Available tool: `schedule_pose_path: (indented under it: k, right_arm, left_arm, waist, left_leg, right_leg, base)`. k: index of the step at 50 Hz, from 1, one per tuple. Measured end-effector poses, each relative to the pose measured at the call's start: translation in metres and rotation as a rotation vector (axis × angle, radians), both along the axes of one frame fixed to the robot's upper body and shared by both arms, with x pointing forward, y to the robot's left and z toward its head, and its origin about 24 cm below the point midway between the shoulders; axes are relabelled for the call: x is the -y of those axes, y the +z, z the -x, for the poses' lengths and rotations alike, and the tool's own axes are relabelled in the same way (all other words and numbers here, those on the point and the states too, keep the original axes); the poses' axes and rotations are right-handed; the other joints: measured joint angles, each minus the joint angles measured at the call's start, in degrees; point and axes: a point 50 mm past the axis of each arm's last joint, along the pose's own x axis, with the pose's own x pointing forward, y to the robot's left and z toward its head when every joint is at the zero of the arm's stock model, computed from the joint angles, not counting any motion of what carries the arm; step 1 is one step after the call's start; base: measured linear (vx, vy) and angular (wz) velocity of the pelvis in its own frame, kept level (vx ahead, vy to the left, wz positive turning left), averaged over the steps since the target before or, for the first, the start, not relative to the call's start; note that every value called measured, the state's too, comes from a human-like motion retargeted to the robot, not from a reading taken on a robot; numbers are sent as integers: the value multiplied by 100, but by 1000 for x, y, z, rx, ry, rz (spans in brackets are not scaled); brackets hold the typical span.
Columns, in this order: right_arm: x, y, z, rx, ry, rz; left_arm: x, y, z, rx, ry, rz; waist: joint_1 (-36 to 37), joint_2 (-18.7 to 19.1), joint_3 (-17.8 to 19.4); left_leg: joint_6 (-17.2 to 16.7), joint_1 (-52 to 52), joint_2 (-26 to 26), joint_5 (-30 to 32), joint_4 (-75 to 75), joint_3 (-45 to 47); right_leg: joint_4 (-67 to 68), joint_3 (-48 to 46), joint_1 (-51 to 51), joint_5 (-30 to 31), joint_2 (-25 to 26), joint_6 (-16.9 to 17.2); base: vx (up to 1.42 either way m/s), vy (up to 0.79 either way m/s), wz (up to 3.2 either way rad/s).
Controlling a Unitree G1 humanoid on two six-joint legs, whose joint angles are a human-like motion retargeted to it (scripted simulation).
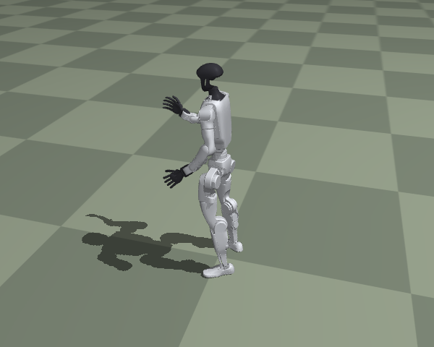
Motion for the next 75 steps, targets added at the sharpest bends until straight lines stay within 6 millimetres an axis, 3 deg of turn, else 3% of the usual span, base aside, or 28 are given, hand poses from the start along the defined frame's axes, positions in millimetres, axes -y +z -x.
schedule_pose_path:
  k: [3, 9, 12, 15, 18, 20, 23, 27, 30, 33, 35, 38, 40, 42, 45, 50, 52, 55, 57, 60, 65, 68, 70, 71, 72, 75]
  right_arm:
    - [-10, 54, -11, 205, 41, 204]
    - [-1, 160, -24, 486, -301, 449]
    - [-2, 208, -24, 578, -393, 472]
    - [-7, 243, -23, 636, -391, 391]
    - [-15, 263, -22, 663, -332, 328]
    - [-20, 271, -22, 674, -314, 383]
    - [-26, 278, -22, 688, -420, 738]
    - [-20, 286, -25, 707, -822, 1346]
    - [-6, 289, -33, 652, -989, 1456]
    - [14, 284, -48, 486, -919, 1233]
    - [25, 278, -57, 386, -766, 918]
    - [39, 268, -65, 318, -497, 310]
    - [45, 260, -69, 288, -385, 33]
    - [46, 253, -71, 279, -340, -13]
    - [37, 250, -68, 309, -374, 302]
    - [18, 260, -52, 454, -833, 1430]
    - [14, 266, -47, 529, -959, 1635]
    - [17, 274, -43, 555, -1046, 1699]
    - [27, 279, -44, 503, -1051, 1566]
    - [46, 283, -47, 403, -983, 1193]
    - [67, 282, -51, 338, -612, 340]
    - [72, 276, -57, 298, -453, 89]
    - [68, 273, -60, 282, -418, 178]
    - [64, 272, -60, 281, -432, 346]
    - [58, 271, -60, 279, -463, 556]
    - [43, 267, -55, 287, -750, 1530]
  left_arm:
    - [-9, -14, 15, -102, -81, -29]
    - [-33, -33, 42, -294, -112, -111]
    - [-42, -40, 55, -378, -101, -130]
    - [-47, -44, 65, -428, -57, -144]
    - [-48, -47, 70, -444, 0, -135]
    - [-47, -48, 72, -443, 31, -110]
    - [-43, -49, 75, -424, 47, -53]
    - [-41, -47, 79, -362, 93, -11]
    - [-43, -46, 82, -331, 175, -18]
    - [-45, -47, 84, -348, 253, -29]
    - [-46, -49, 86, -373, 294, -24]
    - [-47, -51, 88, -407, 350, 3]
    - [-48, -52, 89, -423, 377, 18]
    - [-50, -52, 91, -432, 377, 24]
    - [-53, -51, 96, -439, 322, 14]
    - [-54, -49, 106, -430, 164, -64]
    - [-56, -47, 108, -420, 132, -93]
    - [-57, -46, 108, -413, 119, -111]
    - [-58, -46, 106, -412, 139, -110]
    - [-60, -45, 101, -409, 187, -98]
    - [-62, -44, 91, -395, 299, -37]
    - [-64, -43, 87, -389, 351, -12]
    - [-66, -42, 86, -386, 349, -10]
    - [-66, -41, 86, -385, 327, -15]
    - [-66, -41, 87, -385, 298, -21]
    - [-64, -40, 90, -381, 173, -71]
  waist:
    - [31, -56, -66]
    - [132, -157, -200]
    - [185, -190, -255]
    - [242, -212, -284]
    - [302, -233, -298]
    - [348, -249, -314]
    - [421, -279, -363]
    - [519, -312, -462]
    - [569, -331, -504]
    - [591, -351, -505]
    - [604, -351, -498]
    - [613, -338, -478]
    - [611, -343, -464]
    - [603, -359, -456]
    - [587, -378, -469]
    - [598, -324, -556]
    - [595, -299, -593]
    - [583, -262, -606]
    - [567, -249, -596]
    - [531, -241, -572]
    - [466, -222, -532]
    - [435, -233, -521]
    - [412, -253, -526]
    - [403, -263, -536]
    - [398, -268, -548]
    - [411, -249, -613]
  left_leg:
    - [27, -9, 0, -19, 23, -40]
    - [6, -39, -45, -26, 45, -168]
    - [-5, -40, -74, -38, 56, -244]
    - [-17, -28, -104, -50, 64, -320]
    - [-32, -7, -127, -63, 71, -386]
    - [-49, 6, -126, -69, 76, -418]
    - [-85, 23, -118, -83, 86, -450]
    - [-163, 28, -74, -90, 97, -451]
    - [-192, 42, -66, -98, 105, -458]
    - [-169, 77, -98, -113, 109, -483]
    - [-152, 93, -101, -113, 110, -490]
    - [-131, 98, -93, -105, 113, -491]
    - [-121, 97, -91, -100, 113, -488]
    - [-115, 96, -92, -98, 112, -480]
    - [-116, 95, -98, -102, 107, -458]
    - [-192, 62, -48, -88, 88, -360]
    - [-225, 37, -18, -79, 87, -322]
    - [-241, 20, -6, -74, 85, -297]
    - [-229, 22, -22, -76, 83, -302]
    - [-194, 36, -63, -83, 83, -327]
    - [-146, 56, -98, -88, 90, -359]
    - [-139, 66, -96, -87, 95, -352]
    - [-141, 75, -97, -92, 99, -342]
    - [-145, 80, -98, -96, 100, -337]
    - [-152, 86, -99, -101, 101, -330]
    - [-209, 90, -84, -107, 96, -296]
  right_leg:
    - [5, -27, 20, -14, -14, 0]
    - [12, -144, 82, -59, -94, 0]
    - [19, -211, 132, -88, -143, 0]
    - [26, -279, 194, -119, -192, 0]
    - [33, -344, 261, -148, -230, 0]
    - [34, -379, 297, -163, -236, -7]
    - [40, -417, 338, -183, -235, -1]
    - [43, -437, 349, -198, -190, 0]
    - [49, -449, 369, -210, -186, 0]
    - [62, -464, 419, -229, -230, 0]
    - [62, -465, 439, -234, -235, -29]
    - [52, -461, 449, -230, -226, -77]
    - [47, -457, 448, -226, -223, -93]
    - [47, -450, 441, -221, -223, -91]
    - [52, -429, 422, -214, -226, -55]
    - [53, -353, 319, -183, -154, 0]
    - [41, -326, 275, -165, -113, 0]
    - [35, -305, 245, -151, -96, 0]
    - [36, -305, 251, -150, -116, 0]
    - [43, -318, 279, -158, -166, 0]
    - [43, -330, 322, -167, -212, -45]
    - [40, -320, 331, -167, -211, -77]
    - [41, -311, 336, -170, -212, -80]
    - [44, -307, 337, -172, -214, -70]
    - [48, -302, 337, -175, -215, -56]
    - [63, -283, 313, -180, -195, 0]
  base:
    - [0, 0, 0]
    - [0, 2, 18]
    - [2, 3, 24]
    - [2, 3, 24]
    - [3, 2, 21]
    - [0, 0, 0]
    - [0, 0, 0]
    - [0, 0, 0]
    - [0, 0, 0]
    - [0, 0, 0]
    - [0, 0, 0]
    - [0, 0, 0]
    - [0, 0, 0]
    - [0, 0, 0]
    - [0, 0, 0]
    - [-1, -2, -7]
    - [0, 0, 0]
    - [0, 0, 0]
    - [0, 0, 0]
    - [0, 0, 0]
    - [0, 0, 0]
    - [0, 0, 0]
    - [0, 0, 0]
    - [0, 0, 0]
    - [0, 0, 0]
    - [0, 0, 0]
